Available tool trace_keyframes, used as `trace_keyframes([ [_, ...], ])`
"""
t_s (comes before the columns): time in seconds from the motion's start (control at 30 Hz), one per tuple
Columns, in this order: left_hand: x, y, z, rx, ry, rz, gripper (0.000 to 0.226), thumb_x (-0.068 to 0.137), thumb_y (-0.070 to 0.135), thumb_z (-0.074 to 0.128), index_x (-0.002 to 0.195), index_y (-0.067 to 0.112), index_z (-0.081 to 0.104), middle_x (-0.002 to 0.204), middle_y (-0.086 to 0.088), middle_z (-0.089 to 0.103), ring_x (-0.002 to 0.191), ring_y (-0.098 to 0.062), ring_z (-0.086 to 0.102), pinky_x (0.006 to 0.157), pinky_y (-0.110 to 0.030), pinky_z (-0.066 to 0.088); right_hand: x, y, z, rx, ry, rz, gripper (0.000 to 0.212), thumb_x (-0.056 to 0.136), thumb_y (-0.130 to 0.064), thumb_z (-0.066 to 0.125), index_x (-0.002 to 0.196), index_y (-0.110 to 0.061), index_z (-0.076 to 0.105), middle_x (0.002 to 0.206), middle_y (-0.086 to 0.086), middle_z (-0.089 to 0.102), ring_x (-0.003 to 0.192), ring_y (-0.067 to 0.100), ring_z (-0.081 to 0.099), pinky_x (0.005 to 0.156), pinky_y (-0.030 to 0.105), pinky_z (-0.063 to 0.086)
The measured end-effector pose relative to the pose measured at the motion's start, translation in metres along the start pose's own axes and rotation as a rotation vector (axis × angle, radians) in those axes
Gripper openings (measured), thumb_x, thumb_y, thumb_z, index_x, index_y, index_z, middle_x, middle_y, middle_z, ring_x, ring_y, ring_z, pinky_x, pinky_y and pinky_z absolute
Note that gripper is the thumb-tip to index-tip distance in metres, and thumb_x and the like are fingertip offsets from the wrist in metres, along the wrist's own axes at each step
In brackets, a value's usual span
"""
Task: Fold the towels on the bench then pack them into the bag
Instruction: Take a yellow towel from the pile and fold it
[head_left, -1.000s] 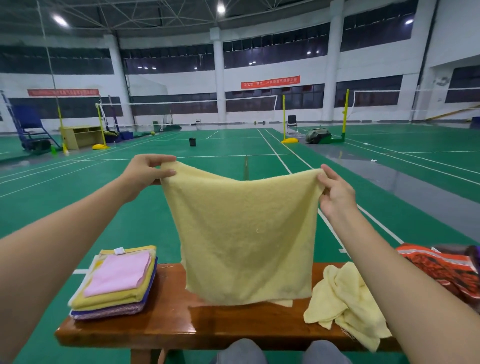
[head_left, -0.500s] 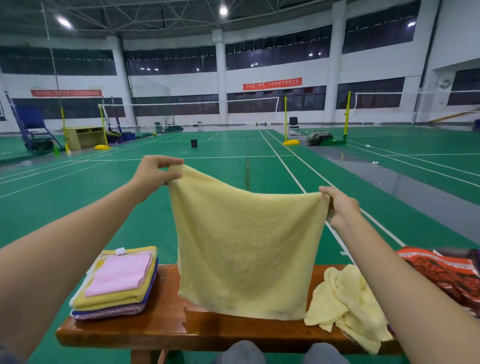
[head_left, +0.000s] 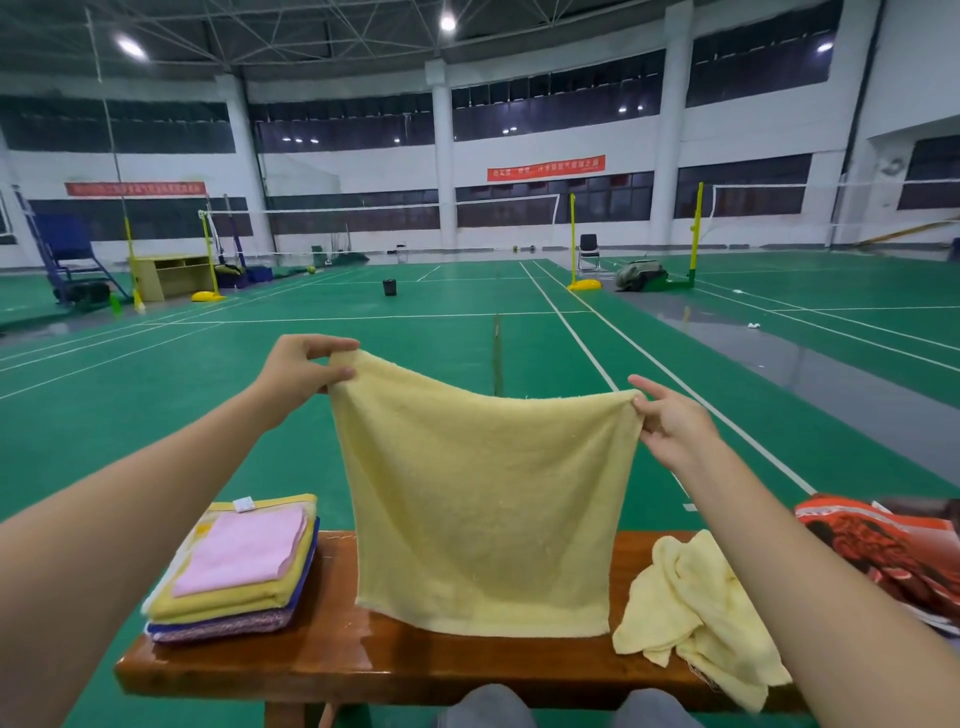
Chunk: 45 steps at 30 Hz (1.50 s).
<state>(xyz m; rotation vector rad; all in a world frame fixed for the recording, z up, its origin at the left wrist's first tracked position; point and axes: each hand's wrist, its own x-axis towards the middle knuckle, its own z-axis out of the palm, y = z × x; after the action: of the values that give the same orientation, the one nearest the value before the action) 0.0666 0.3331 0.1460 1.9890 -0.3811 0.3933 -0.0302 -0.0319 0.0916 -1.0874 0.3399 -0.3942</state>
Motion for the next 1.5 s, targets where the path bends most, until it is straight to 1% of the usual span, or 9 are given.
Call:
trace_keyframes([
  [0.17,-0.002,-0.006,-0.006,-0.009,0.043,0.025,0.040,0.077,-0.002,0.071,0.116,0.002,0.063,0.110,-0.008,0.059,0.099,-0.018,0.054,0.056,-0.008,0.051,-0.006,0.003,0.006,-0.411,0.044,-0.339,0.044,0.083,0.016,0.055,0.124,0.000,0.057,0.121,0.014,0.059,0.110,0.024,0.055,0.097,0.031,0.045],
  [0.3,-0.003,-0.010,-0.011,0.005,0.091,0.035,0.040,0.075,0.000,0.074,0.114,0.002,0.065,0.107,-0.008,0.061,0.095,-0.017,0.055,0.057,-0.010,0.052,-0.003,0.009,0.008,-0.833,0.088,-0.607,0.036,0.083,0.003,0.061,0.119,-0.003,0.062,0.118,0.013,0.062,0.111,0.026,0.056,0.097,0.034,0.045],
  [0.47,-0.003,-0.018,-0.017,0.043,0.110,0.028,0.040,0.073,-0.001,0.075,0.112,-0.001,0.065,0.101,-0.012,0.062,0.080,-0.012,0.057,0.056,-0.014,0.053,0.003,0.011,0.004,-0.961,0.129,-0.699,0.020,0.084,-0.003,0.062,0.103,-0.002,0.069,0.103,0.015,0.064,0.096,0.025,0.057,0.085,0.034,0.045],
  [0.7,0.006,-0.025,-0.017,0.261,0.126,0.017,0.027,0.076,0.003,0.075,0.100,-0.005,0.069,0.084,-0.013,0.064,0.071,-0.021,0.058,0.063,-0.024,0.051,0.008,0.009,0.011,-0.897,0.171,-0.668,0.004,0.083,-0.008,0.066,0.081,-0.005,0.069,0.077,0.005,0.062,0.068,0.013,0.051,0.058,0.023,0.038],
  [0.83,0.018,-0.031,-0.007,0.290,0.173,0.003,0.024,0.078,0.008,0.073,0.098,-0.006,0.069,0.081,-0.012,0.063,0.077,-0.027,0.059,0.075,-0.041,0.053,0.023,0.005,0.017,-0.808,0.188,-0.589,0.003,0.081,-0.009,0.068,0.080,-0.006,0.068,0.074,0.005,0.062,0.070,0.018,0.054,0.064,0.028,0.042],
  [0.97,0.039,-0.033,0.008,0.251,0.186,-0.023,0.022,0.080,0.010,0.072,0.097,-0.003,0.069,0.085,-0.010,0.061,0.079,-0.022,0.053,0.069,-0.030,0.041,0.047,0.000,0.022,-0.676,0.204,-0.504,0.004,0.083,-0.009,0.066,0.080,-0.007,0.064,0.073,0.002,0.059,0.072,0.018,0.052,0.071,0.036,0.045],
  [1.23,0.097,-0.030,0.029,0.032,0.223,0.028,0.011,0.081,0.004,0.070,0.091,0.001,0.065,0.068,0.001,0.057,0.049,0.007,0.053,0.051,-0.004,0.038,0.099,-0.017,0.043,-0.460,0.258,-0.518,0.018,0.088,-0.005,0.060,0.073,-0.013,0.053,0.069,-0.001,0.052,0.065,0.010,0.046,0.059,0.023,0.038],
  [1.4,0.107,-0.023,0.037,-0.099,0.278,0.061,0.008,0.082,0.005,0.069,0.088,0.007,0.064,0.072,0.002,0.059,0.065,-0.004,0.053,0.062,-0.012,0.043,0.099,-0.026,0.047,-0.367,0.245,-0.575,0.007,0.091,-0.007,0.057,0.085,-0.009,0.054,0.071,-0.002,0.052,0.065,0.006,0.046,0.058,0.017,0.038],
  [1.5,0.081,-0.033,0.036,-0.131,0.183,0.021,0.014,0.082,0.005,0.068,0.076,0.015,0.060,0.069,0.003,0.061,0.063,-0.003,0.054,0.061,-0.011,0.042,0.082,-0.013,0.031,-0.347,0.212,-0.559,0.021,0.092,-0.006,0.055,0.075,-0.016,0.048,0.071,-0.002,0.051,0.065,0.006,0.045,0.057,0.014,0.037],
])
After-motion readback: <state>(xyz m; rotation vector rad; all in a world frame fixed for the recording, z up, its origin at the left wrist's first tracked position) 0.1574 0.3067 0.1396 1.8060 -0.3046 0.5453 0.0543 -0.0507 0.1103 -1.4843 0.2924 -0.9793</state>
